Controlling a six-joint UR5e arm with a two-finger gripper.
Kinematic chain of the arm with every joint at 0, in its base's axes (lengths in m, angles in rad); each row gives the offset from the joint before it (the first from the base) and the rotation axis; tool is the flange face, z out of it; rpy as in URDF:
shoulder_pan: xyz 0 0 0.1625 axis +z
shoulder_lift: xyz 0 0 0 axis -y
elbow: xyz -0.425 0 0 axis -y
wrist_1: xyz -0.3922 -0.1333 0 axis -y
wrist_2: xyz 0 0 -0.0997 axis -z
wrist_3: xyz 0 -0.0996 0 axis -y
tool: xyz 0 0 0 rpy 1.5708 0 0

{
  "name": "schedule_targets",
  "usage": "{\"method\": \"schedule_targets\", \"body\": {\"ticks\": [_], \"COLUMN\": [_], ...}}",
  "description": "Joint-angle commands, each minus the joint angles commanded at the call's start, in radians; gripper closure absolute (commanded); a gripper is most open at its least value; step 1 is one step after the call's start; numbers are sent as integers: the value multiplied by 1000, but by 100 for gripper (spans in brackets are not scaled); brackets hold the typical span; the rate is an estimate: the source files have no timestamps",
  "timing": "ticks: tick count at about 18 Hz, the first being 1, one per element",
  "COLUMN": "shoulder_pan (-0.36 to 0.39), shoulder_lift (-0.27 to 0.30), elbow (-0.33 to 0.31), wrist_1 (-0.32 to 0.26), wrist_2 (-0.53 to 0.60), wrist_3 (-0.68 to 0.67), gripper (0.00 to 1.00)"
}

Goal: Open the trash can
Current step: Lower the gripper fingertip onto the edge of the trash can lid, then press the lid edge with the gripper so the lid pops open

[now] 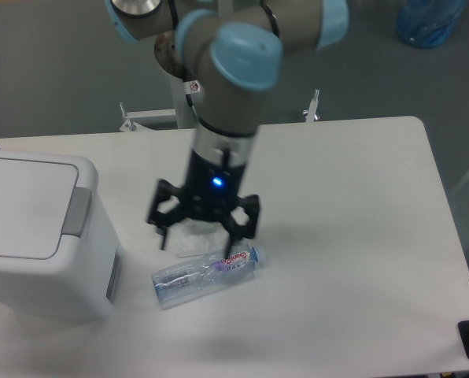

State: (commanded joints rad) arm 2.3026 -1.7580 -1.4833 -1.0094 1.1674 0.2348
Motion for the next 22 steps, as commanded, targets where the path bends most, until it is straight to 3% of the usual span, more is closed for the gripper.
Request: {"method": "schedule_targets", "body": {"ticks": [6,22], "shoulder_pan": [-54,-86], "shoulder_lift": [52,35], "elbow": [-37,-97], "wrist_1": [-8,9], "wrist_2": [18,21], "wrist_3": [-20,-29], "gripper": [0,0]}}
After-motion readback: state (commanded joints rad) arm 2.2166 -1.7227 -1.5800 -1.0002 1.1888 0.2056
